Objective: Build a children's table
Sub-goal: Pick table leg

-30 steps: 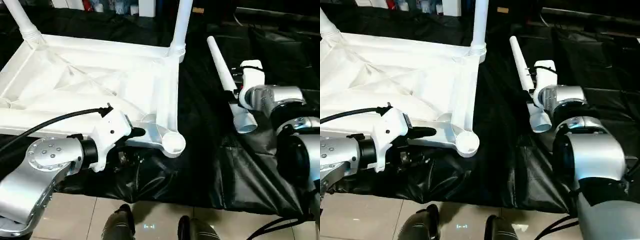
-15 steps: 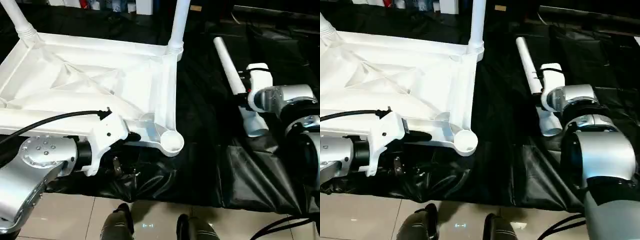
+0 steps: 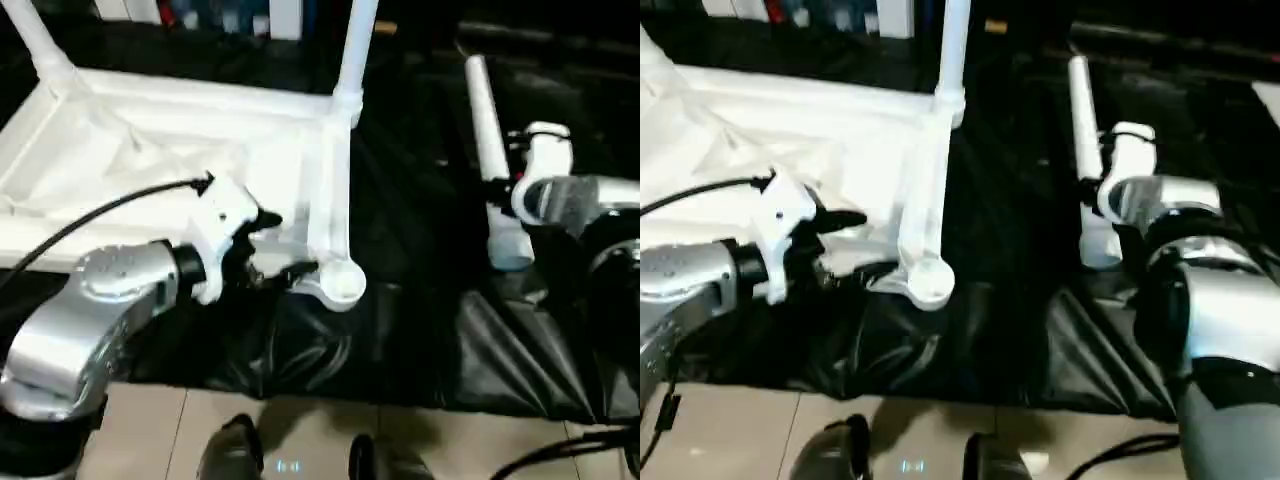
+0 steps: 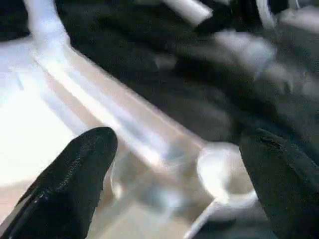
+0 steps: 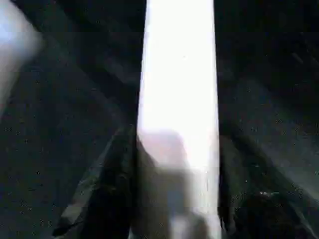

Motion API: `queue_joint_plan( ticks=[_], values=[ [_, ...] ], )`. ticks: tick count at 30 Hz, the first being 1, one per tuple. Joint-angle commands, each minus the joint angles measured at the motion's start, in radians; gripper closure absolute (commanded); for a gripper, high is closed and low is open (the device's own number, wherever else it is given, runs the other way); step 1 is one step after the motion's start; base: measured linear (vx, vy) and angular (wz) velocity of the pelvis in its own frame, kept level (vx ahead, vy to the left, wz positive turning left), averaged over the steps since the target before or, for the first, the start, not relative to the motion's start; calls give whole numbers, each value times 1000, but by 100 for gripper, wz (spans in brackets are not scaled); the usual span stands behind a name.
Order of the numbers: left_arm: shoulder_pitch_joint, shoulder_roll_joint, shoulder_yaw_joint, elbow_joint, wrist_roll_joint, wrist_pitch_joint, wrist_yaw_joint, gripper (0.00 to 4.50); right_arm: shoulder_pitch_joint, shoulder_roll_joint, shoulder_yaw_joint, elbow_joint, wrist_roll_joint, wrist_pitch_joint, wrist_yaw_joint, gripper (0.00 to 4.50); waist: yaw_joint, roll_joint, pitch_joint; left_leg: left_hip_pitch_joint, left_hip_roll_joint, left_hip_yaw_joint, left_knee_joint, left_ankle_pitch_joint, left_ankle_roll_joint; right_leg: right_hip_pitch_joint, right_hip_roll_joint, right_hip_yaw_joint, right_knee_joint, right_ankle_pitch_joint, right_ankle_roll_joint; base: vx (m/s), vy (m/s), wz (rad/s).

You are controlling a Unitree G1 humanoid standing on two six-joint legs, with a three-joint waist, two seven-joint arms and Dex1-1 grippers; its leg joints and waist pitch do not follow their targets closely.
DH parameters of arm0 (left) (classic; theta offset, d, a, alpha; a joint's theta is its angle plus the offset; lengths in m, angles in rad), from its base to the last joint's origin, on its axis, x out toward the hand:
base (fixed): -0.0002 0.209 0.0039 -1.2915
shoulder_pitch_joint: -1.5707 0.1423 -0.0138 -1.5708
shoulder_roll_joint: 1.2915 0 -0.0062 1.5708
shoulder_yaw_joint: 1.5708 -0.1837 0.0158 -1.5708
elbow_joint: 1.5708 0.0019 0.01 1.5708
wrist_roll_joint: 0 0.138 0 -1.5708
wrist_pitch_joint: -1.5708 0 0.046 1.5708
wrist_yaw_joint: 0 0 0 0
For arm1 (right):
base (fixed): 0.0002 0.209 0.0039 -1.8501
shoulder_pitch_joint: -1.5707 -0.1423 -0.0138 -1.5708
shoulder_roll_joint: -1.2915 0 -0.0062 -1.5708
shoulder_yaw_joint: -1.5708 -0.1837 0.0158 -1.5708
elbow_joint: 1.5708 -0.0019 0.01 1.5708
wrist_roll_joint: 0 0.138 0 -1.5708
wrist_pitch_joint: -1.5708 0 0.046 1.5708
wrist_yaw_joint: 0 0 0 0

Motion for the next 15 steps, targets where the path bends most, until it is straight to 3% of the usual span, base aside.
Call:
queue_joint_plan(
  ticks=[1,2,3,4,6,7,8,9,10,11,15],
  values=[
    [-21,-51,19,35,-18,-26,61,0,19,-9,-63,-67,77,-99,103,270,10,8,-150,41,12,2,-35,-101,31,70,-36,29,-53,154,-320,0,0,0],
    [-27,-80,18,57,-24,-40,75,0,40,-4,-80,-90,100,-130,159,270,12,5,-150,43,14,1,-36,-110,33,69,-37,28,-57,139,-314,0,0,0],
    [-34,-113,16,81,-32,-49,90,0,65,2,-98,-114,125,-137,212,270,19,19,-155,45,14,-2,-33,-114,35,67,-38,27,-56,123,-313,0,0,0],
    [-49,-167,23,116,-46,-45,119,0,109,13,-109,-167,162,-119,304,270,19,10,-155,43,12,1,-36,-121,43,68,-33,26,-63,114,-308,0,0,0],
    [-68,-209,29,147,-54,-26,147,0,161,27,-115,-244,203,-81,397,270,26,14,-161,52,15,-3,-36,-146,45,65,-38,24,-68,73,-309,0,0,0],
    [-74,-221,33,157,-55,-25,156,0,179,33,-117,-275,220,-62,420,270,30,15,-166,49,16,-6,-38,-147,43,69,-38,21,-69,50,-303,0,0,0],
    [-119,-304,74,220,-80,-19,206,0,315,71,-123,-514,337,79,531,270,32,18,-167,52,14,-7,-40,-166,37,67,-37,20,-76,18,-291,0,0,0],
    [-121,-306,75,222,-81,-20,207,0,320,72,-123,-522,341,83,534,270,36,20,-162,57,12,-3,-42,-172,42,67,-32,25,-84,25,-271,0,0,0],
    [-137,-333,90,245,-96,-23,218,0,383,85,-116,-627,392,137,562,270,44,19,-169,63,21,-11,-48,-193,34,67,-37,20,-84,11,-267,0,0,0],
    [-150,-358,104,259,-120,-22,221,0,444,95,-111,-720,441,178,581,270,42,12,-176,56,18,-16,-52,-189,20,75,-41,14,-82,-19,-262,0,0,0],
    [-180,-431,148,269,-226,-3,222,0,571,113,-117,-921,566,273,614,270,46,8,-172,57,16,-14,-56,-222,-3,66,-48,17,-100,-130,-239,0,0,0]
  ],
)
